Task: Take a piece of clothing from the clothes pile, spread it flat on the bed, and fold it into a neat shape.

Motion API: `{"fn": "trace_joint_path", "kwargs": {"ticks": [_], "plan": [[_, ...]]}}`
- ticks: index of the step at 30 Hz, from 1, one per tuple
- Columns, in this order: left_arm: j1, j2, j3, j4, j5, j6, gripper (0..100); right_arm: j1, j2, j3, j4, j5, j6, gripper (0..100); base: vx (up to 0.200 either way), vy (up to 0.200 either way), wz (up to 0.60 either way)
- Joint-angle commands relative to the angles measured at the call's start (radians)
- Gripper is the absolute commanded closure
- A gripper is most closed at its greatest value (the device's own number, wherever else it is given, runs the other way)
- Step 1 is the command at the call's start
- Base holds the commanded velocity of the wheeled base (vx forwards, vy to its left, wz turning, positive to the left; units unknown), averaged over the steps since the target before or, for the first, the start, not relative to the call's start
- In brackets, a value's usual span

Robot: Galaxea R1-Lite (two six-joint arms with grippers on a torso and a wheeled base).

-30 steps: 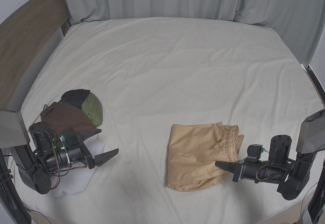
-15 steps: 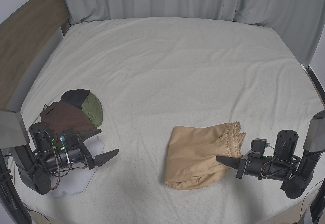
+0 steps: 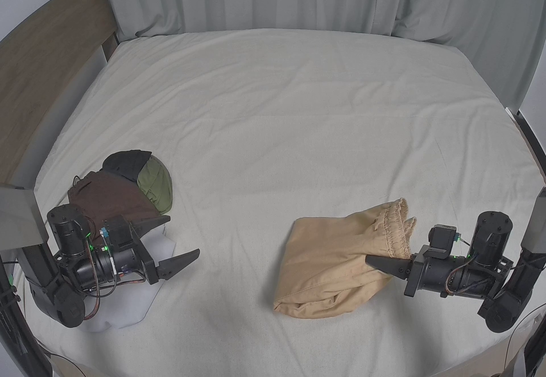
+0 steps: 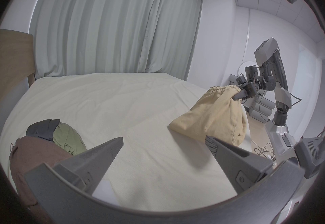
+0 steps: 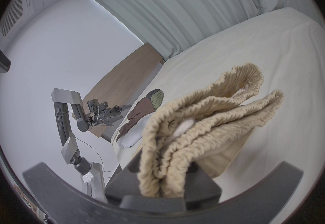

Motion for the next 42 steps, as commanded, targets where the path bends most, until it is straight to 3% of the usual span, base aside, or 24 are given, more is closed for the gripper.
{"fn": "trace_joint_path", "kwargs": {"ticks": [1,13,28,42], "plan": [[0.000,-0.001,-0.001,-0.001,0.000,0.000,0,0.001,-0.020,-0.005,0.000,0.001,0.000,100,0.000,0.000,0.00],[0.000,-0.007,0.002,-0.001,-0.002,0.000,0,0.007,-0.061,-0.028,0.001,0.001,-0.008,100,0.000,0.000,0.00],[0.000,-0.007,0.002,-0.001,-0.002,0.000,0,0.006,-0.051,-0.224,0.003,0.046,0.042,100,0.000,0.000,0.00],[0.000,-0.007,0.001,-0.001,-0.002,0.000,0,0.006,-0.005,-0.345,0.006,0.044,0.054,100,0.000,0.000,0.00]]}}
